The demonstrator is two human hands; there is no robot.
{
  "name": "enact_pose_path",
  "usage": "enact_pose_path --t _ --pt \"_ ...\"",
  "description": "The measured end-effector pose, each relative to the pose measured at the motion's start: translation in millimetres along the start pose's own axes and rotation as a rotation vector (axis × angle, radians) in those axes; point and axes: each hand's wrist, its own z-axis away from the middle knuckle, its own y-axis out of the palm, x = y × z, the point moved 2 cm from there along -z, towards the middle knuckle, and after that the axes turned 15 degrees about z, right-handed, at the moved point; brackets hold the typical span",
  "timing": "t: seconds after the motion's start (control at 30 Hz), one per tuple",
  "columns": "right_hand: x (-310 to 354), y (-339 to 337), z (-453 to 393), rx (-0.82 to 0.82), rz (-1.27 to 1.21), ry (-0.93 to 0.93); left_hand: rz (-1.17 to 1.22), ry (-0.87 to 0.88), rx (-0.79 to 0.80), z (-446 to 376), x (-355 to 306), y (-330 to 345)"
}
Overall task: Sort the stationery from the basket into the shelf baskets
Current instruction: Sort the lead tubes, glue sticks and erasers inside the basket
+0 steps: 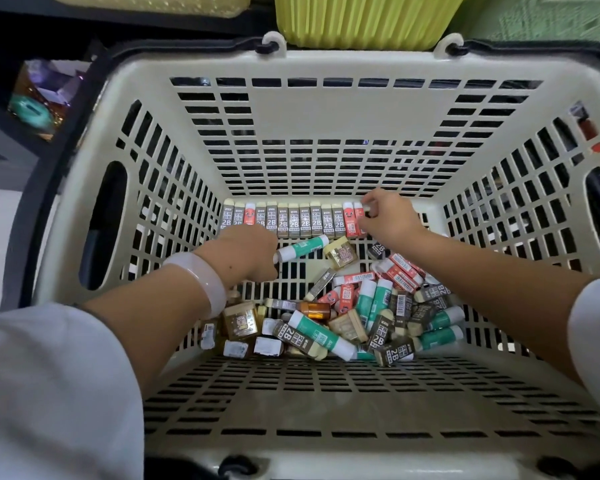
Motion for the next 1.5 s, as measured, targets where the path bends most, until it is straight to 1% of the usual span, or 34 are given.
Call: enact_pose_path --t 0.13,0.23,0.33,0.4,0.47,0.5,0.53,0.6,0.67,0.7,0.8,0.87,0.93,1.0,1.03,1.13,1.2,1.3,1.4,1.43,1.47,1.5 --pt "1 3 -1 0.022 0.031 0.024 -0.016 -0.021 -0.056 0 -3 -9" --pt "-2 3 1 0.038 -0.021 0.08 0.105 -0.038 -0.196 -1 -2 -18" --pt "-3 3 3 0.076 -0.044 0.093 0.315 -0.006 -0.325 -1 -3 -23" --pt "-2 -1 3 0.116 -0.039 0.11 0.503 0.033 -0.339 1 -8 -25" --pt "2 -10 3 0.103 -0.033 0.126 0.777 0.051 -0.314 3 -12 -26" --pt "5 -15 3 0.085 -0.083 0.115 0.924 0.052 -0.304 4 -14 -27" --pt "9 -20 5 0.091 -0.197 0.086 1.044 0.058 -0.298 5 -15 -28" --pt "24 -25 14 0.224 -0.507 0.0 1.161 0.08 -0.309 7 -18 -30" --pt "38 -25 23 0.347 -0.711 -0.049 1.162 0.108 -0.324 9 -23 -30" --pt "43 -23 27 0.361 -0.773 -0.055 1.148 0.127 -0.316 10 -26 -29" --pt "43 -20 27 0.287 -0.837 -0.013 1.162 0.189 -0.282 12 -32 -26" --pt "31 -22 19 0.179 -0.704 0.05 1.164 0.236 -0.263 12 -33 -24" --pt "12 -26 8 0.046 -0.448 0.115 1.071 0.263 -0.252 11 -33 -21" --pt "-6 -29 -1 -0.031 -0.27 0.171 0.947 0.269 -0.233 9 -32 -17" --pt "-13 -28 -4 -0.042 -0.234 0.194 0.891 0.27 -0.219 8 -31 -14" --pt "-19 -17 -9 0.002 -0.225 0.22 0.774 0.273 -0.172 4 -30 -8" --pt "-17 -8 -9 0.013 -0.223 0.224 0.705 0.283 -0.168 3 -28 -6" --pt "-17 -4 -9 -0.005 -0.285 0.23 0.675 0.298 -0.175 1 -27 -5" --pt "-23 -12 -7 0.022 -0.362 0.206 0.637 0.314 -0.183 0 -27 -4" --pt "-25 -16 -6 0.031 -0.309 0.157 0.614 0.322 -0.176 0 -28 -3" --pt "-27 -20 -5 0.036 -0.159 0.076 0.581 0.339 -0.16 0 -29 -1" --pt "-28 -24 -3 0.046 0.057 -0.026 0.538 0.368 -0.136 1 -31 1"
